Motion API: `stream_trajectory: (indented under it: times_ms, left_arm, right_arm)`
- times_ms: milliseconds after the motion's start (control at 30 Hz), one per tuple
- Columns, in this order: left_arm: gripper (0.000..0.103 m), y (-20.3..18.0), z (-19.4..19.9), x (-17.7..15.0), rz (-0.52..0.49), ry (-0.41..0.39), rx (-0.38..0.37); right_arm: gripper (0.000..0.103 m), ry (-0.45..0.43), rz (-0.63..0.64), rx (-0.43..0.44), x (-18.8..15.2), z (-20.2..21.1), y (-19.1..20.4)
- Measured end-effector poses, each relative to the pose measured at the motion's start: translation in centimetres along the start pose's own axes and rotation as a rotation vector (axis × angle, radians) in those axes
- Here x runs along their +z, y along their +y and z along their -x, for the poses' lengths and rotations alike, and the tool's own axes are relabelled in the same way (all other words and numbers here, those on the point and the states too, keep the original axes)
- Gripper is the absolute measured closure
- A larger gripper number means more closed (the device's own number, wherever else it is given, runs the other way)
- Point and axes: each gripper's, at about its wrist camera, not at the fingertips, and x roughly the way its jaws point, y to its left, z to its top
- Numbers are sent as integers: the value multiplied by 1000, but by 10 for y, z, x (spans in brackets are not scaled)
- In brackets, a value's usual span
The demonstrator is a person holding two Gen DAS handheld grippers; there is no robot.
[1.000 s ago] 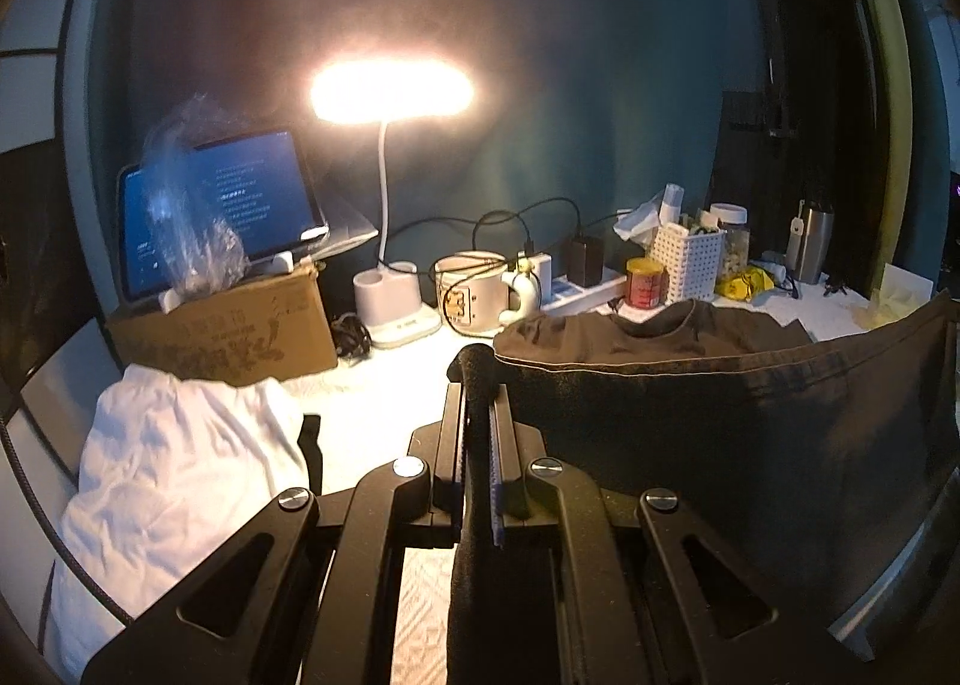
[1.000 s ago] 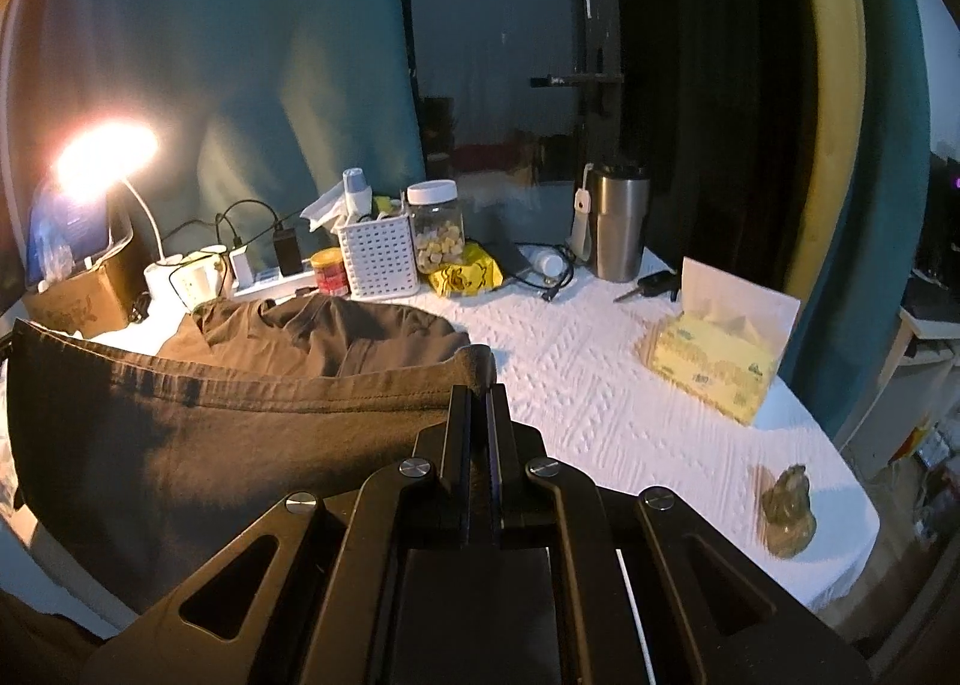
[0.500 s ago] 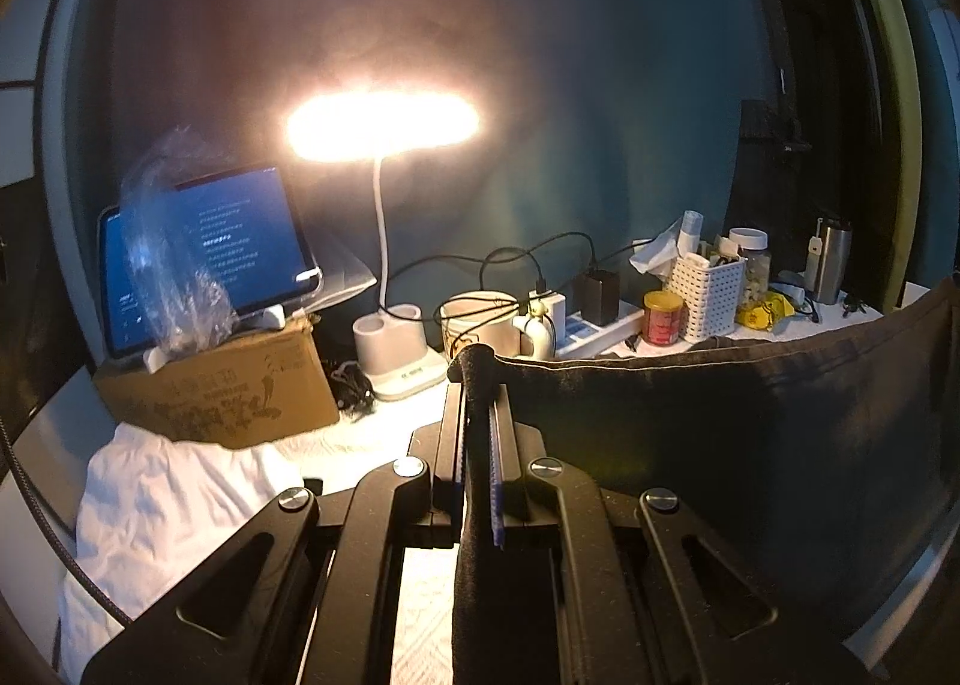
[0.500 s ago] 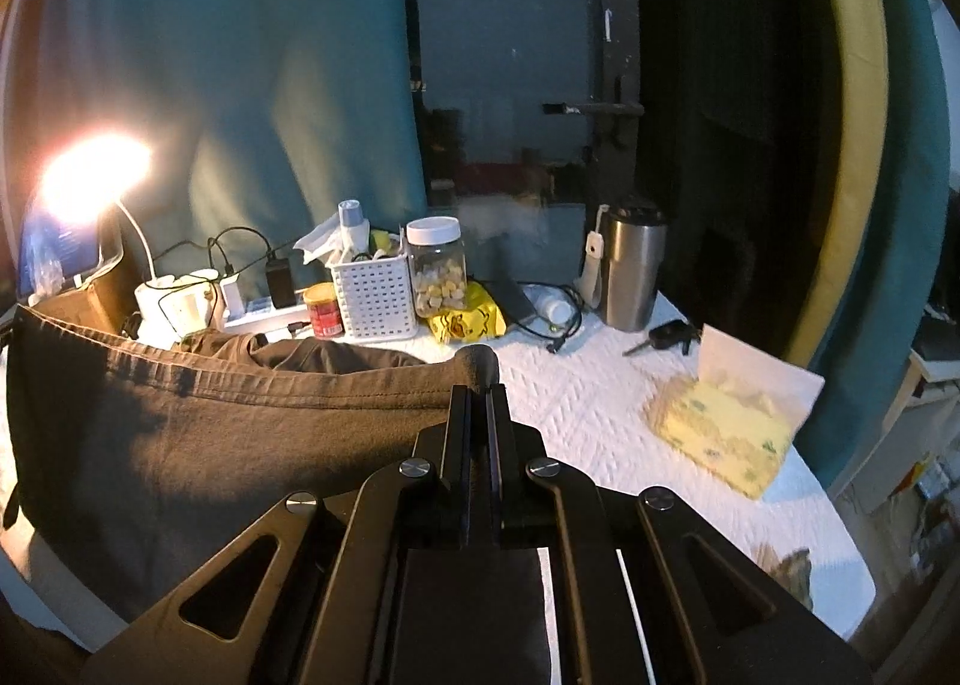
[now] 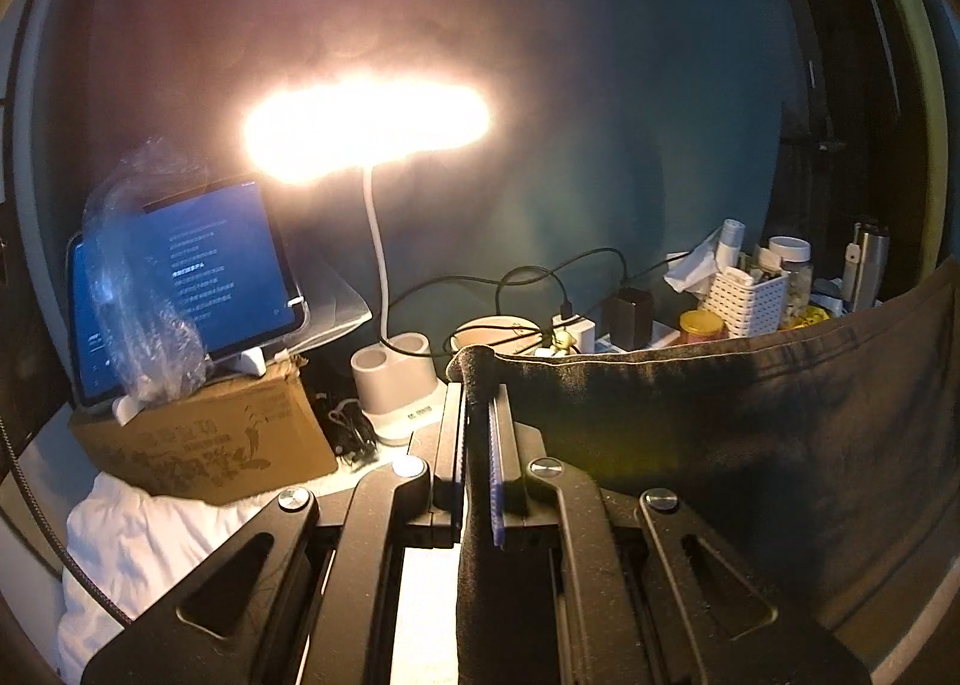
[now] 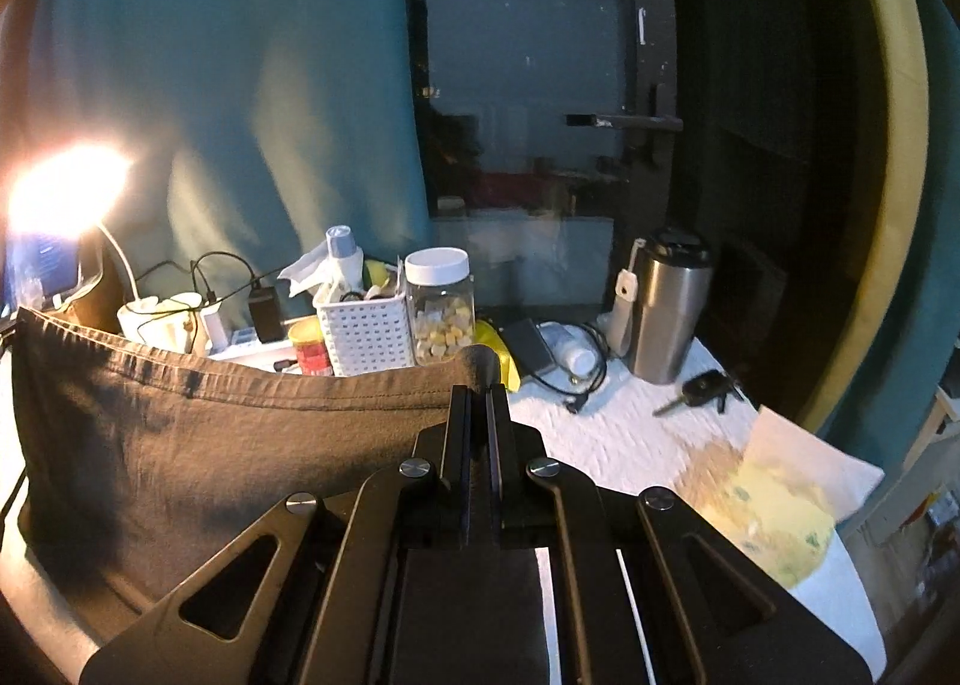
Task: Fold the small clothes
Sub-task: 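Lift the hem with both tools and carry it toward the collar, then lower the hem onto the collar and open both tools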
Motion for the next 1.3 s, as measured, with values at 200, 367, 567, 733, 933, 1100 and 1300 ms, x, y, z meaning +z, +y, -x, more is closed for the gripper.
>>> stream_trajectory:
  times_ms: [200, 367, 567, 733, 933, 1100, 1300]
  left_arm:
    - [98, -1, -25, 10, -11, -4, 11]
    - [98, -6, -46, 17, -36, -7, 15]
    - [98, -7, -70, 21, -51, 7, 19]
    - [98, -7, -88, 19, -48, 21, 23]
    - [98, -10, -112, 13, -42, 65, 16]
    - [98, -12, -130, -1, -25, 132, -14]
    - [97, -7, -150, -7, 9, 207, -45]
  right_arm:
    - [97, 6, 8, 5, 11, -31, -3]
    - [97, 14, 16, 9, 19, -57, -3]
    - [97, 27, 27, 15, 27, -86, -4]
    - [97, 44, 32, 24, 28, -109, -5]
    - [97, 77, 29, 31, 22, -137, -8]
    - [97, 104, 12, 30, 13, -153, -11]
    - [97, 133, 2, 19, 4, -167, -15]
